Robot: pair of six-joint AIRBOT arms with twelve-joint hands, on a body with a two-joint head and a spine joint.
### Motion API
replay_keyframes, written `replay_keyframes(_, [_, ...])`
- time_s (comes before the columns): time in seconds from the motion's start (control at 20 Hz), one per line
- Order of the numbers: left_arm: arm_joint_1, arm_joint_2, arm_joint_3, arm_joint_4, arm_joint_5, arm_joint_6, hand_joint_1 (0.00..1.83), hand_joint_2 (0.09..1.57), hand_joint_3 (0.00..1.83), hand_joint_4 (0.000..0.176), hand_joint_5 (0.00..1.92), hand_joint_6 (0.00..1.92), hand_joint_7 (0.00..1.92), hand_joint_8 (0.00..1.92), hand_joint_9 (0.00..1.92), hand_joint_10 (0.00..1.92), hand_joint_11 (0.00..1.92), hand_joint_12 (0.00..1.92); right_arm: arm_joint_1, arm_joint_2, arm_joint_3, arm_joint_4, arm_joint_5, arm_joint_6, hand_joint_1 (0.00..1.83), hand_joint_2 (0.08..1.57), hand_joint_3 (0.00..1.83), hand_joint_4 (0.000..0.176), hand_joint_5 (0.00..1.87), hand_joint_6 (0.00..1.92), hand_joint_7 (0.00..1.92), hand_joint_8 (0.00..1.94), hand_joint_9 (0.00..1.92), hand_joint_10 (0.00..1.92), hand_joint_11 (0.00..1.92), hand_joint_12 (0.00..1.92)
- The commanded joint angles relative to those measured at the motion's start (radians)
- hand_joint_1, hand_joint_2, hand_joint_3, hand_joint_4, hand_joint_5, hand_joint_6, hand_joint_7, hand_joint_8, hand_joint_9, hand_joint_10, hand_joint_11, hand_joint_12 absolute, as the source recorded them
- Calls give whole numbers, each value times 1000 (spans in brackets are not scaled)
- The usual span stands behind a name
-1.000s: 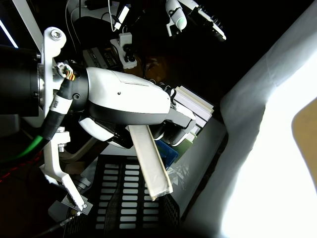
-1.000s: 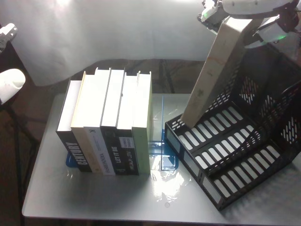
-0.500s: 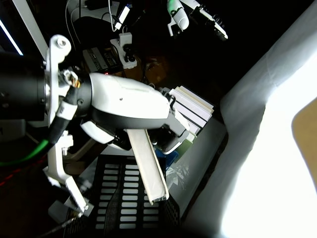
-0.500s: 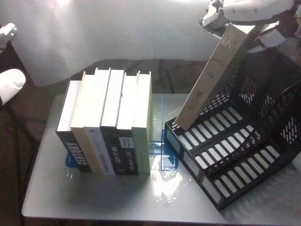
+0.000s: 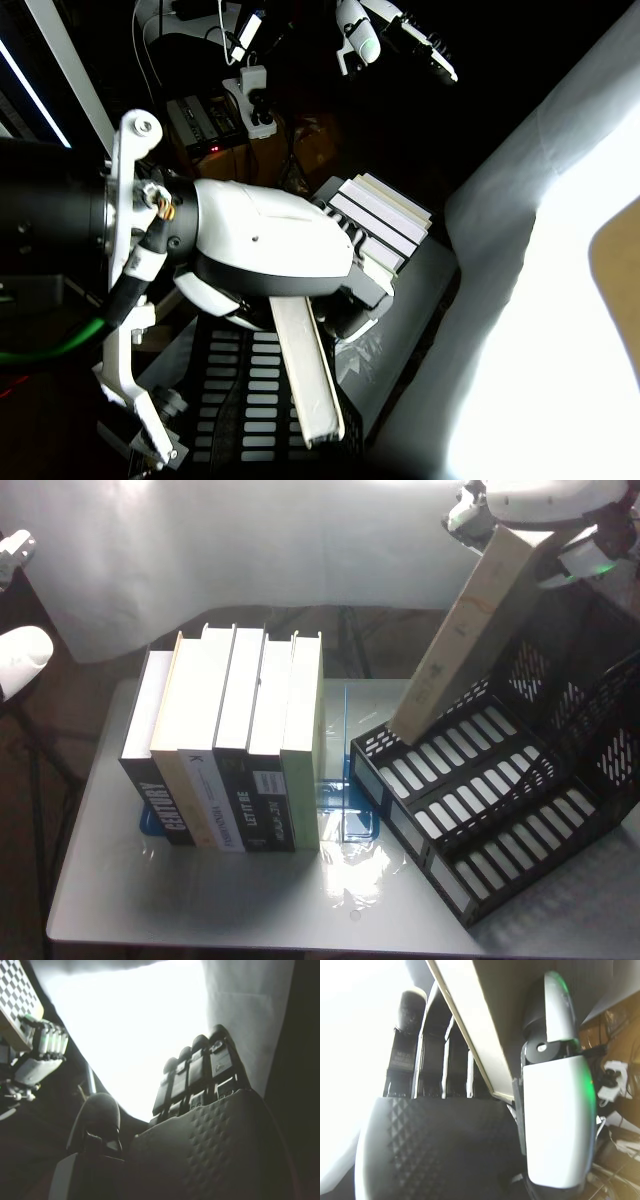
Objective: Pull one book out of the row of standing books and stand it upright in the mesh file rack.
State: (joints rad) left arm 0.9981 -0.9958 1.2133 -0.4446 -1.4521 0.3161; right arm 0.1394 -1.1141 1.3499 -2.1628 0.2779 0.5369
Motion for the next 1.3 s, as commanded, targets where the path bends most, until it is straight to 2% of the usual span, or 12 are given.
replay_keyframes(0.0, [-6, 0, 9, -16, -136, -5, 0, 1483, 3, 0, 0, 0, 0, 0, 0, 0, 0, 0, 11, 9, 5, 11, -74, -11, 1086, 1319, 3, 24, 632, 1494, 633, 1585, 506, 1479, 378, 1914])
replay_keyframes(0.2, [-6, -4, 12, -16, -135, -5, 0, 1482, 2, 0, 0, 0, 0, 0, 0, 0, 0, 0, -7, 3, 14, 1, -97, -11, 1118, 1295, 0, 0, 650, 1424, 706, 1545, 602, 1506, 465, 1921])
replay_keyframes(0.3, [-6, -6, 13, -17, -135, -5, 0, 1473, 0, 0, 0, 0, 0, 0, 0, 0, 0, 0, -18, -4, 21, -2, -104, -11, 1326, 1244, 0, 0, 681, 1331, 764, 1366, 683, 1602, 511, 1884])
replay_keyframes(0.4, [-6, -6, 13, -17, -136, -5, 0, 1461, 0, 7, 0, 0, 0, 0, 0, 0, 0, 0, -23, -6, 22, -2, -104, -11, 1331, 1247, 0, 0, 682, 1308, 762, 1398, 670, 1625, 471, 1920])
replay_keyframes(0.45, [-6, -6, 14, -17, -137, -5, 0, 1471, 0, 0, 0, 0, 0, 0, 0, 0, 0, 0, -24, -7, 24, -2, -105, -11, 1173, 1270, 8, 0, 670, 1361, 736, 1511, 618, 1579, 438, 1921])
replay_keyframes(0.55, [-7, -6, 15, -17, -141, -5, 0, 1463, 0, 3, 0, 0, 0, 0, 0, 0, 0, 0, -24, -10, 30, -3, -107, -11, 1158, 1252, 0, 0, 704, 1318, 791, 1458, 706, 1481, 475, 1904])
replay_keyframes(0.75, [-7, -9, 19, -17, -141, -5, 0, 1460, 0, 0, 0, 0, 0, 0, 0, 0, 0, 0, -34, -20, 52, -4, -128, -11, 1128, 1280, 0, 0, 660, 1409, 745, 1499, 657, 1469, 405, 1882])
replay_keyframes(0.8, [-7, -11, 19, -17, -141, -5, 0, 1464, 0, 6, 0, 0, 0, 0, 0, 0, 0, 0, -38, -22, 57, -4, -133, -11, 1179, 1277, 6, 0, 649, 1353, 747, 1560, 640, 1621, 427, 1914])
replay_keyframes(0.9, [-7, -12, 21, -17, -140, -5, 0, 1458, 0, 11, 0, 0, 0, 0, 0, 0, 0, 0, -46, -26, 64, -4, -141, -11, 1153, 1281, 6, 0, 650, 1358, 744, 1574, 626, 1617, 434, 1920])
replay_keyframes(0.95, [-7, -13, 21, -17, -140, -5, 0, 1458, 0, 4, 0, 0, 0, 0, 0, 0, 0, 0, -50, -27, 67, -4, -144, -11, 1284, 1271, 8, 0, 635, 1337, 744, 1512, 631, 1686, 448, 1921])
replay_keyframes(1.05, [-7, -14, 22, -18, -140, -5, 0, 1452, 0, 10, 0, 0, 0, 0, 0, 0, 0, 0, -60, -35, 80, -4, -148, -11, 1128, 1296, 6, 0, 591, 1488, 747, 1514, 613, 1550, 425, 1921])
replay_keyframes(1.25, [-7, -16, 23, -19, -139, -5, 0, 1453, 0, 0, 0, 0, 0, 0, 0, 0, 0, 0, -84, -65, 109, -4, -163, -11, 1179, 1250, 0, 0, 688, 1296, 839, 1444, 701, 1495, 412, 1897])
